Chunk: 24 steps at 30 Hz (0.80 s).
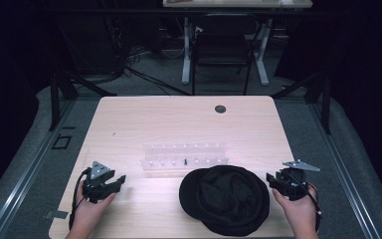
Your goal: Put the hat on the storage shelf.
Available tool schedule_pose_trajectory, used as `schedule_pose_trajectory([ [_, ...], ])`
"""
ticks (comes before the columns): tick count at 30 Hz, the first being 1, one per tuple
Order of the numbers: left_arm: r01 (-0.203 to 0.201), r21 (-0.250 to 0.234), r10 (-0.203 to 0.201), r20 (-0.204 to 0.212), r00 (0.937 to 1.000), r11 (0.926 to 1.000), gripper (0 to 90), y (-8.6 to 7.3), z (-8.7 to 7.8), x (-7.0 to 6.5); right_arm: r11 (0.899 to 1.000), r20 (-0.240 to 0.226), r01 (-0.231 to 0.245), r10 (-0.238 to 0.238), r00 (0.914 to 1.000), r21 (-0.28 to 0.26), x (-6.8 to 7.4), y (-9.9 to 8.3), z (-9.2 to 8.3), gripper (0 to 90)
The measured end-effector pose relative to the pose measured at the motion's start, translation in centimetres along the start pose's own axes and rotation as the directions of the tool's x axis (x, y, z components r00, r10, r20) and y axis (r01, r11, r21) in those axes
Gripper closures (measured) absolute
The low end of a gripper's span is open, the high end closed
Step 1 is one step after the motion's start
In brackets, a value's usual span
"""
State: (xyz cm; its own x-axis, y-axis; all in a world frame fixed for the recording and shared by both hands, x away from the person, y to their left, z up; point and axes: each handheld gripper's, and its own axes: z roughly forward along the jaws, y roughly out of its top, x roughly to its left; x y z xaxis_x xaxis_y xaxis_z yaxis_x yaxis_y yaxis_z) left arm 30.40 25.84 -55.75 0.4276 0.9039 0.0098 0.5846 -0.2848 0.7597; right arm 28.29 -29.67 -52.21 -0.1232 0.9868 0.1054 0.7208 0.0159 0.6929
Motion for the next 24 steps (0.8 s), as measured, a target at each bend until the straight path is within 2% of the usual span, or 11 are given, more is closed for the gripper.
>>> schedule_pose_trajectory([
  [6,-0.004,0.002,0.004,0.008,1.0000,1.0000,50.9,0.1,0.0,-0.2,0.999,-0.013,-0.029,0.029,0.9995,0.040,0.4,0.6,-0.7,61.9],
  [9,-0.001,0.001,0.001,0.015,0.9999,1.0000,50.9,0.1,0.0,-0.3,0.999,-0.009,-0.022,0.022,0.9997,0.042,0.7,0.8,-1.1,61.7],
  [13,-0.007,-0.003,0.007,0.021,0.9997,1.0000,50.9,0.1,0.0,-0.4,0.998,-0.032,-0.051,0.053,0.9981,0.042,1.0,0.9,-1.8,61.3],
  [14,-0.007,-0.002,0.007,0.023,0.9997,1.0000,50.9,0.0,-0.1,-0.5,0.996,-0.045,-0.068,0.071,0.9965,0.065,1.1,1.0,-2.1,63.7],
  [16,-0.011,0.000,0.011,0.026,0.9996,0.9999,50.8,0.1,0.0,-0.5,0.994,-0.064,-0.073,0.078,0.9949,0.084,1.1,1.0,-2.3,64.1],
  [19,-0.013,0.002,0.013,0.028,0.9995,0.9999,50.6,0.1,0.0,-0.5,0.993,-0.056,-0.072,0.078,0.9954,0.090,1.1,0.9,-2.5,64.2],
  [24,-0.013,0.002,0.013,0.031,0.9994,0.9999,50.6,0.1,0.1,-0.7,0.985,-0.068,-0.111,0.121,0.9903,0.136,0.8,0.6,-2.7,65.5],
])
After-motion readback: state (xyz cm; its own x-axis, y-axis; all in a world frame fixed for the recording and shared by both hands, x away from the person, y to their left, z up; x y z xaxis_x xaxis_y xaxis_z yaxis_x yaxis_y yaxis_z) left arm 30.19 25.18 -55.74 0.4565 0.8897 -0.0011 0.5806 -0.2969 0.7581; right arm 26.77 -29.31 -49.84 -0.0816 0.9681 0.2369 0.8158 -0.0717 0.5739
